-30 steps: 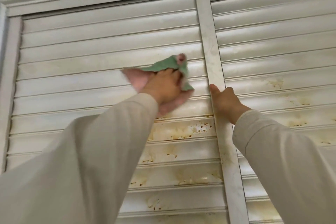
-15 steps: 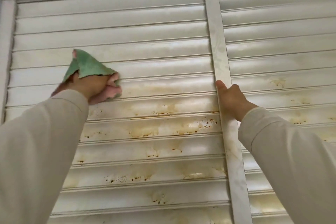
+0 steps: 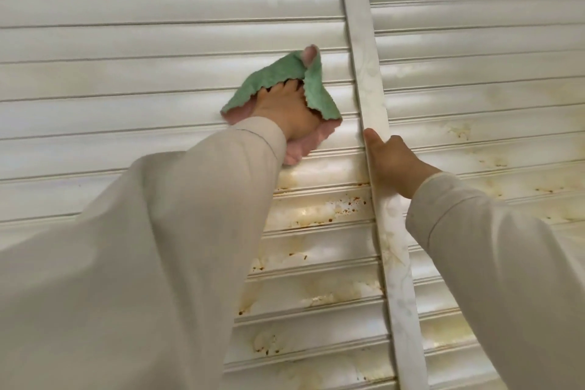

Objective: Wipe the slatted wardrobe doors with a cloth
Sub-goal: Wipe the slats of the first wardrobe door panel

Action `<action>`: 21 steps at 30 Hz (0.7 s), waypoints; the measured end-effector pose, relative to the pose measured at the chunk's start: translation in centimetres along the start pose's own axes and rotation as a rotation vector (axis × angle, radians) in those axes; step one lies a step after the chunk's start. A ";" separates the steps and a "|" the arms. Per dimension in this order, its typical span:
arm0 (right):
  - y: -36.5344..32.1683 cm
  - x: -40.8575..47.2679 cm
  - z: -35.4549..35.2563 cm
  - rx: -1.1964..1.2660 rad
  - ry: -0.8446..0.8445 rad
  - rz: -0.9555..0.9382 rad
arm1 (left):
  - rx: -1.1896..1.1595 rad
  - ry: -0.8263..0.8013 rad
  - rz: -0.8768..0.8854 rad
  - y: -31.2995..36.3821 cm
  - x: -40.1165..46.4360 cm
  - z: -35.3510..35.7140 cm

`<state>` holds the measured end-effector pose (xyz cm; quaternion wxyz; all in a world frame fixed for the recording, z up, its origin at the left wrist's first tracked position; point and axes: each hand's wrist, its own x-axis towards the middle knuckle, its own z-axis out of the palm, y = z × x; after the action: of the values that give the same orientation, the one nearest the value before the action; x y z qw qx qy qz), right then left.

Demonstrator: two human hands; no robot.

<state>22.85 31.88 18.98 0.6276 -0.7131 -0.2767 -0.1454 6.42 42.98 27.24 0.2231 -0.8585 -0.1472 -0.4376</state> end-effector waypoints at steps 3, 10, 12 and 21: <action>0.4 0.5 0.0 0.022 0.013 -0.028 | 0.016 -0.082 0.120 3.3 2.4 0.8; 0.0 0.2 -0.3 0.050 -0.027 -0.032 | -0.183 -0.095 0.063 1.3 3.2 1.7; -0.3 -0.3 -0.4 0.068 -0.054 -0.023 | -0.224 0.003 -0.023 -1.2 1.4 1.6; -0.5 -0.3 -0.8 0.086 -0.092 0.003 | -0.307 -0.209 -0.322 -16.4 -4.6 0.7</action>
<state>22.40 31.08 19.34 0.6445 -0.6917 -0.3101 -0.0995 -3.13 57.09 27.27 0.0010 -0.8885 -0.2363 -0.3935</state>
